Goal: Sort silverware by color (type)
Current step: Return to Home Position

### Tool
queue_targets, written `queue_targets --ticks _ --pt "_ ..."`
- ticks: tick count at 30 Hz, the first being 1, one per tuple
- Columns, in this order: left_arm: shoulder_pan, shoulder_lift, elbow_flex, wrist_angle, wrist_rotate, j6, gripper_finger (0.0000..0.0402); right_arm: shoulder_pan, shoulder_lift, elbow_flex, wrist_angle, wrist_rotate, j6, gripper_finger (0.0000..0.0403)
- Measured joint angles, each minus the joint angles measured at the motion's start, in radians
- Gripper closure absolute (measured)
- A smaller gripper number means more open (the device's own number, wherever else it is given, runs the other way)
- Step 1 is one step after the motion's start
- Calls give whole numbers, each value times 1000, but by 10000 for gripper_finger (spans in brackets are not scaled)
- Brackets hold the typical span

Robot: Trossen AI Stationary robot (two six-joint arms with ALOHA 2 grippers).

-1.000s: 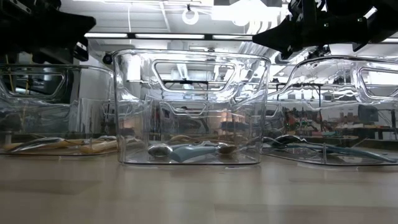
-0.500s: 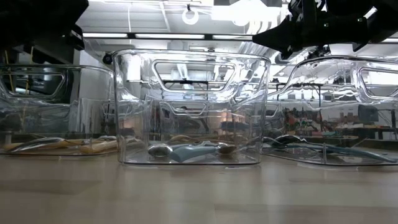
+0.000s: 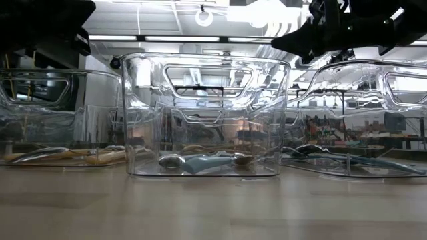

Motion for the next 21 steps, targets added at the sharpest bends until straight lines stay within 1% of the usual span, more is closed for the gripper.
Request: queue_targets --ticks 3,5,10,12,15,21 --pt "0 0 0 0 0 0 401 0 -34 0 -5 0 16 403" --pt "0 0 0 0 0 0 401 0 -87 0 -38 0 20 403" --pt "0 0 0 0 0 0 401 0 -283 0 -270 0 24 403" --pt "0 0 0 0 0 0 401 1 -364 -9 -326 0 31 403" --pt "0 0 0 0 0 0 401 7 -475 -67 -330 0 30 403" --pt "0 0 0 0 0 0 401 6 -683 -210 -237 0 -5 403"
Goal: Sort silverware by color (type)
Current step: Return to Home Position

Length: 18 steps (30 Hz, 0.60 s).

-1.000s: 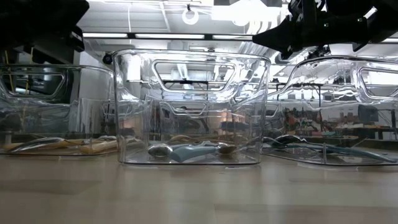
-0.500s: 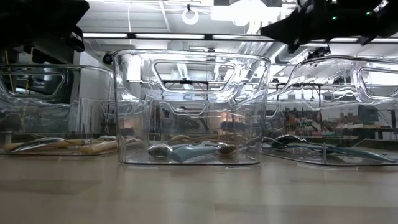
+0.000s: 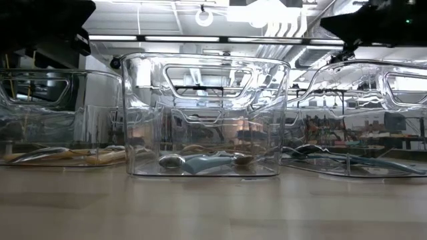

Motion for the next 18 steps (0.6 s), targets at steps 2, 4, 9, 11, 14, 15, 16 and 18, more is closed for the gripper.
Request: queue_targets --ticks 2,4,9,11,14,15,16,18 --pt "0 0 0 0 0 0 401 0 -48 -19 8 0 -1 403" --pt "0 0 0 0 0 0 401 0 -80 -26 -3 -4 -1 403" --pt "0 0 0 0 0 0 401 0 -98 -30 -37 -20 -7 403" --pt "0 0 0 0 0 0 401 1 -97 -31 -62 -20 10 403" --pt "0 0 0 0 0 0 401 1 -97 -32 -100 -22 53 403" --pt "0 0 0 0 0 0 401 3 -97 -39 -95 -23 68 403" --pt "0 0 0 0 0 0 401 7 -97 -56 -76 -23 86 403" --pt "0 0 0 0 0 0 401 28 -97 -116 -10 -23 116 403"
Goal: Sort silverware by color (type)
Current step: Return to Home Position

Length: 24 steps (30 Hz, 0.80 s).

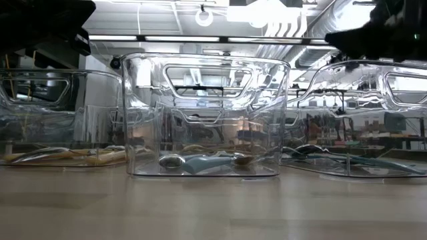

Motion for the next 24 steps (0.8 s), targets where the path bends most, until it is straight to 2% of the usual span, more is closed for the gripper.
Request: queue_targets --ticks 1,4,7,11,17,24 --pt "0 0 0 0 0 0 401 14 1 -34 38 1 12 403" --pt "0 0 0 0 0 0 401 57 1 -22 36 65 7 403" --pt "0 0 0 0 0 0 401 92 -4 7 56 53 -55 403" --pt "0 0 0 0 0 0 401 135 -2 -10 7 65 -95 403" --pt "0 0 0 0 0 0 401 159 -6 -38 -48 159 -98 403" --pt "0 0 0 0 0 0 401 159 -7 -38 -71 83 -132 403"
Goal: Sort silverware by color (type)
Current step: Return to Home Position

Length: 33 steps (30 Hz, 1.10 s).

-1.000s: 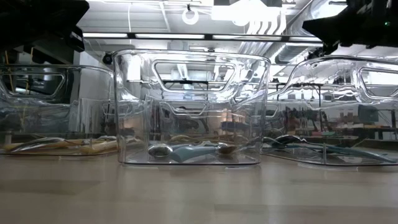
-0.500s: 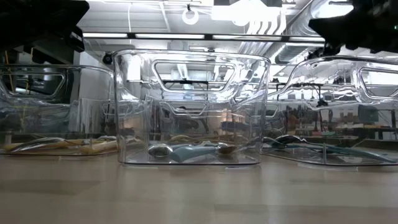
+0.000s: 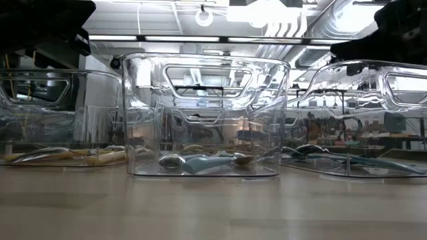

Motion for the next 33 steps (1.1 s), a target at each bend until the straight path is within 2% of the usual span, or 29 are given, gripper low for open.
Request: queue_targets --ticks 14,18,22,29,33 --pt "0 0 0 0 0 0 401 -16 0 0 -165 -4 -7 403" --pt "0 0 0 0 0 0 401 -16 2 0 -227 56 69 403" --pt "0 0 0 0 0 0 401 -16 17 0 -227 64 119 403" --pt "0 0 0 0 0 0 401 -16 21 0 -228 65 7 403" --pt "0 0 0 0 0 0 401 -16 21 1 -228 65 18 403"
